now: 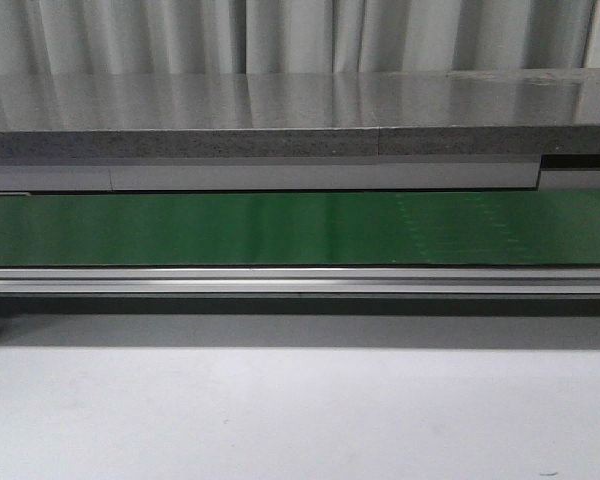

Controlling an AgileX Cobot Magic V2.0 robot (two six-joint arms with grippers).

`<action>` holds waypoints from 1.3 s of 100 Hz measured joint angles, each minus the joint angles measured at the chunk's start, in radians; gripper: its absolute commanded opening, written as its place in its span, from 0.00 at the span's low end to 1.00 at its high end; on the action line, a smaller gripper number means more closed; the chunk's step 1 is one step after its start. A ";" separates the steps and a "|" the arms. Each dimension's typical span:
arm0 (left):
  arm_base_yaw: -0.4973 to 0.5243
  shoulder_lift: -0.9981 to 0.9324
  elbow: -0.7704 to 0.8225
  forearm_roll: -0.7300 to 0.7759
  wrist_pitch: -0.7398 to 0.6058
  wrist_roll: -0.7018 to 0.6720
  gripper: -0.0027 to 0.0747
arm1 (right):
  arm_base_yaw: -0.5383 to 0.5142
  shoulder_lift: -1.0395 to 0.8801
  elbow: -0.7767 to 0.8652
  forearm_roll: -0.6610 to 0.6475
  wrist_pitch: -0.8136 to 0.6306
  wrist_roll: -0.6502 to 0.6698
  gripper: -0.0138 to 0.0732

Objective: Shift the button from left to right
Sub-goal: 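Close the left gripper on the yellow-capped button's black body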

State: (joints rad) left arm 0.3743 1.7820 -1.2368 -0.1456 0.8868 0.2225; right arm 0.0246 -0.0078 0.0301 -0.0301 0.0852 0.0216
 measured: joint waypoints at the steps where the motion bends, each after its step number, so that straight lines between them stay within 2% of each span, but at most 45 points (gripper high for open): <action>1: 0.000 0.002 0.000 -0.002 0.000 0.000 0.82 | 0.000 0.000 0.000 0.000 0.000 0.000 0.08; 115: 0.000 0.131 -0.008 -0.052 -0.078 0.035 0.82 | 0.000 0.000 0.000 0.000 0.000 0.000 0.08; 130: 0.000 0.152 -0.008 -0.055 -0.082 0.035 0.79 | 0.000 0.000 0.000 0.000 0.000 0.000 0.08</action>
State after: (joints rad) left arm 0.3743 1.9341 -1.2450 -0.2003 0.8050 0.2576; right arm 0.0246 -0.0078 0.0301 -0.0301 0.0848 0.0216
